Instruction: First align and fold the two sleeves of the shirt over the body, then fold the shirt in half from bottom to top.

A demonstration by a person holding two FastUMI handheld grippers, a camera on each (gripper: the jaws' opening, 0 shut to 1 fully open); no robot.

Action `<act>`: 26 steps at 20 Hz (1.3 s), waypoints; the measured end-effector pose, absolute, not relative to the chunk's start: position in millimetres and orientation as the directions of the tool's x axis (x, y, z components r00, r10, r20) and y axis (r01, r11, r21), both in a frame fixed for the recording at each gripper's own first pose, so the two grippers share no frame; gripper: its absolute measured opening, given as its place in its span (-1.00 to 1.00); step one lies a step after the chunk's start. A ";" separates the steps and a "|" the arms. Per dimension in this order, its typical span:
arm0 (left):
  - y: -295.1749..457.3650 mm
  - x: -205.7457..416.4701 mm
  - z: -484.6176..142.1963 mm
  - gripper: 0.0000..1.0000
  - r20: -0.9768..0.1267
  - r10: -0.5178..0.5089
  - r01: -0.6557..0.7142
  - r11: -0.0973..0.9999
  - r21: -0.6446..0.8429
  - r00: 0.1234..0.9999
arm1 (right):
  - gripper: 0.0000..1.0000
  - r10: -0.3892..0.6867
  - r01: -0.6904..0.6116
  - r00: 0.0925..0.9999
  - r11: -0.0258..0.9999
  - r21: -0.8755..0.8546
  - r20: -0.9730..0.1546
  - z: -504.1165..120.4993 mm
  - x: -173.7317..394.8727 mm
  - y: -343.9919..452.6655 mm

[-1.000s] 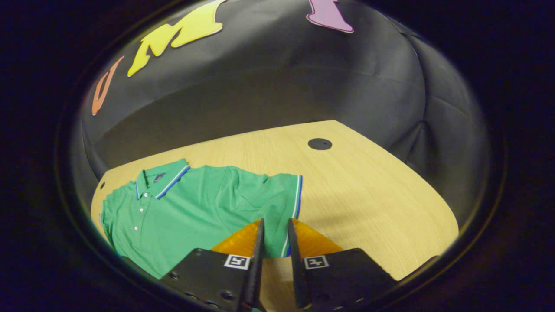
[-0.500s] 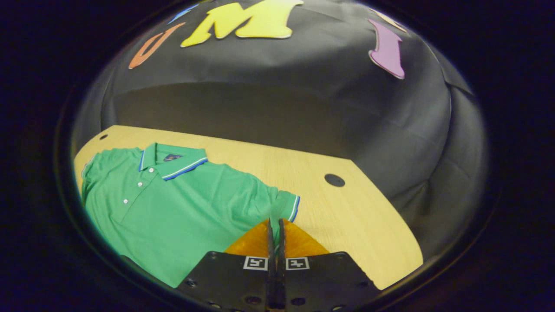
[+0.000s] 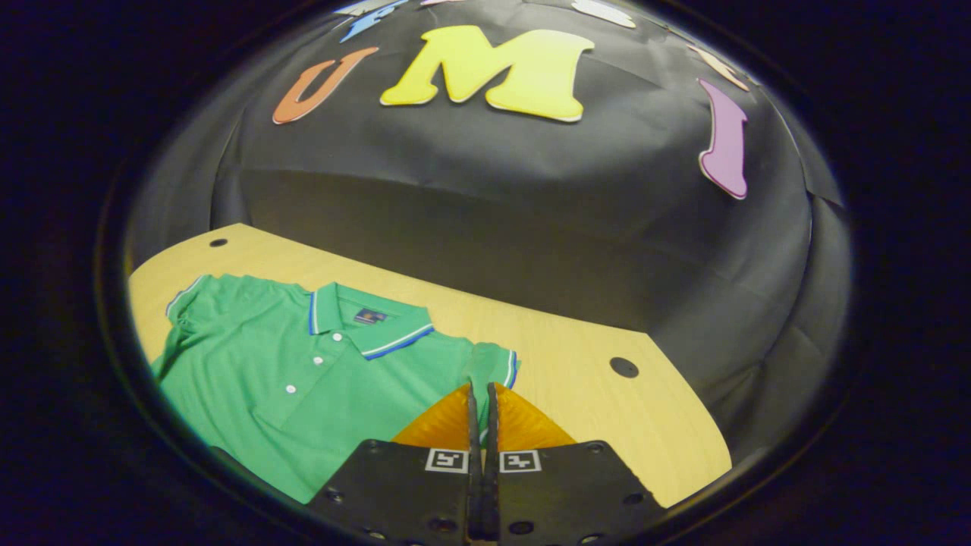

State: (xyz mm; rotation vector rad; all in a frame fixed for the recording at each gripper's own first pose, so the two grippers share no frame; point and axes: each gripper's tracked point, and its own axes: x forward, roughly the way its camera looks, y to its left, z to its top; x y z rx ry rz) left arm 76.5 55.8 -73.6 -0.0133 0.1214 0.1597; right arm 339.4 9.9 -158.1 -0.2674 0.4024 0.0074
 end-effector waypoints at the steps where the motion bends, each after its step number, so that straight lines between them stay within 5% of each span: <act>1: 58.4 76.0 -72.5 1.00 -0.121 0.162 -0.164 0.986 -0.006 0.979 | -1.00 -0.029 -0.079 0.919 0.963 -0.257 -0.393 -159.7 338.8 22.0; 4: 65.9 73.6 -68.6 1.00 -0.119 0.172 -0.175 0.984 -0.017 0.978 | -0.79 0.114 -0.213 0.909 0.953 -0.214 -0.400 -164.7 326.7 73.4; 6: 71.0 71.9 -65.9 1.00 -0.115 0.184 -0.187 0.982 -0.016 0.976 | -0.09 0.261 -0.323 0.887 0.940 -0.108 -0.380 -157.6 307.9 111.6; 8: 79.6 71.9 -65.0 1.00 -0.111 0.206 -0.208 0.978 -0.012 0.972 | 0.46 0.282 -0.323 0.898 0.944 -0.071 -0.339 -142.4 293.8 116.4; 11: 91.6 75.6 -66.5 1.00 -0.117 0.223 -0.227 0.974 -0.017 0.968 | 0.89 0.255 -0.287 0.922 0.955 -0.070 -0.291 -117.3 277.6 103.9; 20: 161.0 122.8 -63.3 1.00 -0.209 0.300 -0.329 0.936 -0.122 0.931 | 0.91 0.161 -0.172 0.978 0.982 -0.073 -0.130 -70.1 189.6 49.6; 26: 177.2 203.5 -107.5 1.00 -0.401 0.201 -0.279 0.949 -0.147 0.894 | 0.94 0.179 -0.183 0.982 0.979 -0.088 -0.053 -72.4 146.5 40.0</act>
